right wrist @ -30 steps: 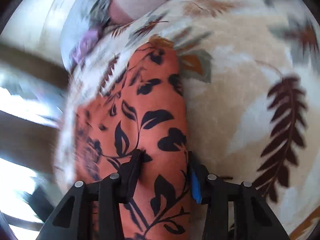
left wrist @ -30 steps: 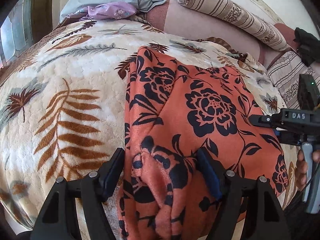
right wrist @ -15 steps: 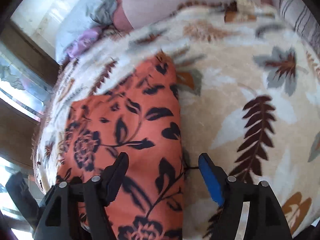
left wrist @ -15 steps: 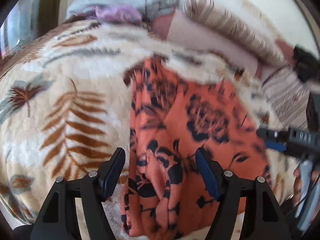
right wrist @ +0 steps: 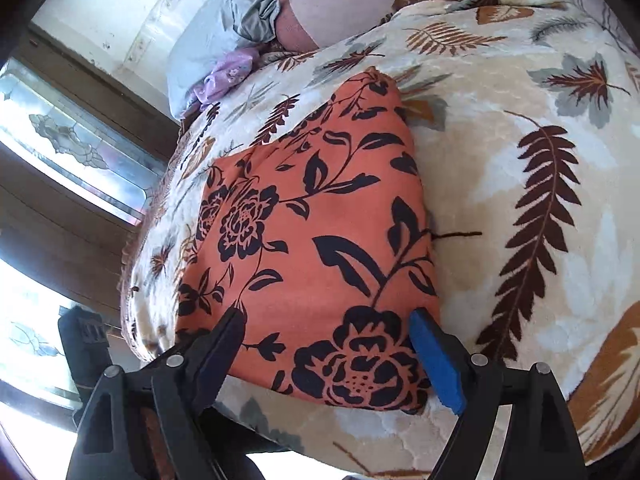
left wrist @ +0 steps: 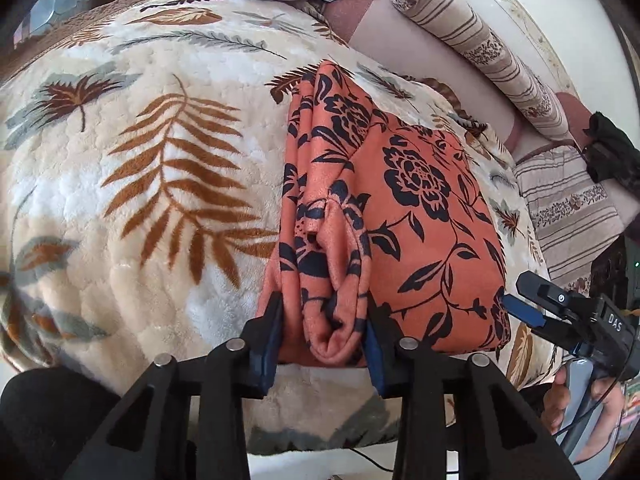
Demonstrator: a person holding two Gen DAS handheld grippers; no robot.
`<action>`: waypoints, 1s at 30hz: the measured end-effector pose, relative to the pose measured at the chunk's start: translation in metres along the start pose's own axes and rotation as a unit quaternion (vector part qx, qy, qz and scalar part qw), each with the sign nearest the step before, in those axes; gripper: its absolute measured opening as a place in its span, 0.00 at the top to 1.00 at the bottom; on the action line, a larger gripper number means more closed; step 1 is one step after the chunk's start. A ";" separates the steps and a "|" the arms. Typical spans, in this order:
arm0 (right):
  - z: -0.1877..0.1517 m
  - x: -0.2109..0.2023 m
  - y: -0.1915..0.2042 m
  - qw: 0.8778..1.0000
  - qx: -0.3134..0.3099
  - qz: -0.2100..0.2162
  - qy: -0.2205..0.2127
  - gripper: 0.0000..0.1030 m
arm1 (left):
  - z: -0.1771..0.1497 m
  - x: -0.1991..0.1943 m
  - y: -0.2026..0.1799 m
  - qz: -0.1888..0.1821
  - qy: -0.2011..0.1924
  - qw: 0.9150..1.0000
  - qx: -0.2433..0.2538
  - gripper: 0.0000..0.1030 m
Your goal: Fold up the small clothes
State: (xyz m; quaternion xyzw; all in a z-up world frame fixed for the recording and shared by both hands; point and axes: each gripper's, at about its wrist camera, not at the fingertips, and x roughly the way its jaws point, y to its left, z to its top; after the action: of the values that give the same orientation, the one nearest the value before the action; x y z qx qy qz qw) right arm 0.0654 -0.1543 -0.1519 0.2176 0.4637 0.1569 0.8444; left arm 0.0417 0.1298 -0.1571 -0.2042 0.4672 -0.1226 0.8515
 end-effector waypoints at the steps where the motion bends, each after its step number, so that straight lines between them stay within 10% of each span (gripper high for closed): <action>1: 0.002 0.000 -0.006 1.000 0.008 -0.001 -0.001 0.16 | 0.001 -0.003 -0.001 -0.003 0.001 1.000 -0.006 0.54; 7: 0.003 -0.014 -0.035 0.998 0.053 0.015 -0.015 0.16 | 0.042 -0.016 -0.022 -0.008 -0.054 0.998 0.023 0.22; 12: 0.032 -0.020 -0.043 0.996 0.071 0.034 -0.040 0.16 | 0.087 0.015 -0.017 -0.013 -0.036 0.999 -0.020 0.22; 16: 0.054 -0.009 -0.041 0.995 0.070 0.050 -0.043 0.16 | 0.081 0.059 -0.013 0.050 0.016 0.999 0.012 0.23; 18: 0.059 0.020 -0.044 0.998 0.062 0.016 0.001 0.17 | 0.072 0.061 -0.017 0.056 -0.017 0.998 0.038 0.23; 19: 0.057 0.036 -0.044 0.998 0.048 -0.007 0.033 0.33 | 0.070 0.059 -0.019 0.060 -0.020 0.997 0.047 0.23; 23: 0.052 0.042 -0.026 0.999 -0.006 -0.030 0.025 0.51 | 0.070 0.060 -0.017 0.052 -0.024 0.997 0.052 0.23; 30: 0.052 0.041 -0.005 0.995 -0.042 -0.092 0.020 0.49 | 0.069 0.063 -0.018 0.049 -0.027 0.997 0.056 0.23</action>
State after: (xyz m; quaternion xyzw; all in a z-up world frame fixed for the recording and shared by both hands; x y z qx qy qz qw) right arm 0.1315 -0.1511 -0.1588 0.1350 0.4913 0.1025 0.8544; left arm 0.1335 0.1050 -0.1624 -0.1362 0.4460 -0.1010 0.8788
